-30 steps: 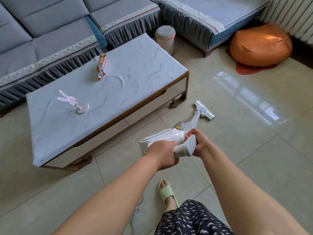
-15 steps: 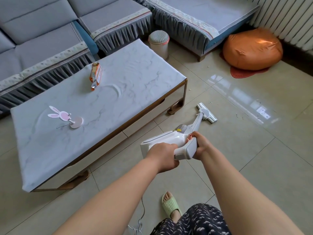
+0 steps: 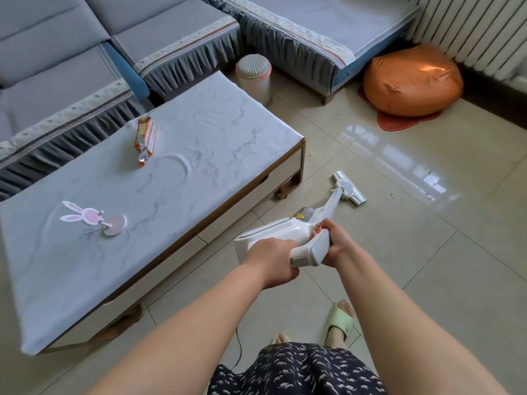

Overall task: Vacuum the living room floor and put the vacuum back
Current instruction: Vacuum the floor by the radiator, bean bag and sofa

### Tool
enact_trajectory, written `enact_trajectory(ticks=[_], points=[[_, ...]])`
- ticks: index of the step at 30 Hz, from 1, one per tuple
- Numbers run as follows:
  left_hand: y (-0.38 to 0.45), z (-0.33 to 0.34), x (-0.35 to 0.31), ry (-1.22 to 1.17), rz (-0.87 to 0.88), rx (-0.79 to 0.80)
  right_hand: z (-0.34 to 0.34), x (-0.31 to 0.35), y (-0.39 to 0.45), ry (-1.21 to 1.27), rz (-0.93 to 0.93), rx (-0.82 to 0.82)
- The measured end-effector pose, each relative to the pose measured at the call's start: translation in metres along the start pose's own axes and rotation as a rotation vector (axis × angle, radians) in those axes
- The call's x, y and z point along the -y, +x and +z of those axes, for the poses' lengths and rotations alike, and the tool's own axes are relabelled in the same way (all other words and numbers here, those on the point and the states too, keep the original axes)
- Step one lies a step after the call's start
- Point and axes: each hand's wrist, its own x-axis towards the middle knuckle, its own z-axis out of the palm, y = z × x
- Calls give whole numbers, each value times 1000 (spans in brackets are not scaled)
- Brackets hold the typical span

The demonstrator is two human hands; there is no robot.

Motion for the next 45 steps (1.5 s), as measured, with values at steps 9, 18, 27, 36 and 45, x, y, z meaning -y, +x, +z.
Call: enact_trajectory(ticks=[9,18,27,36,45], points=[[48,-21,-12,15,18,28,13,47,4,27,5,-30],[95,-38,-26,11,38,49,22,94,6,87,-3,-25],[139,-41,-58,2,53,54,11,147,9,110,-11,-38],[170,-32,-100,30,57,65,-16,194,7,146,19,17],[164,-34,-97,38,114,76,-24,185,13,116,-18,-32]])
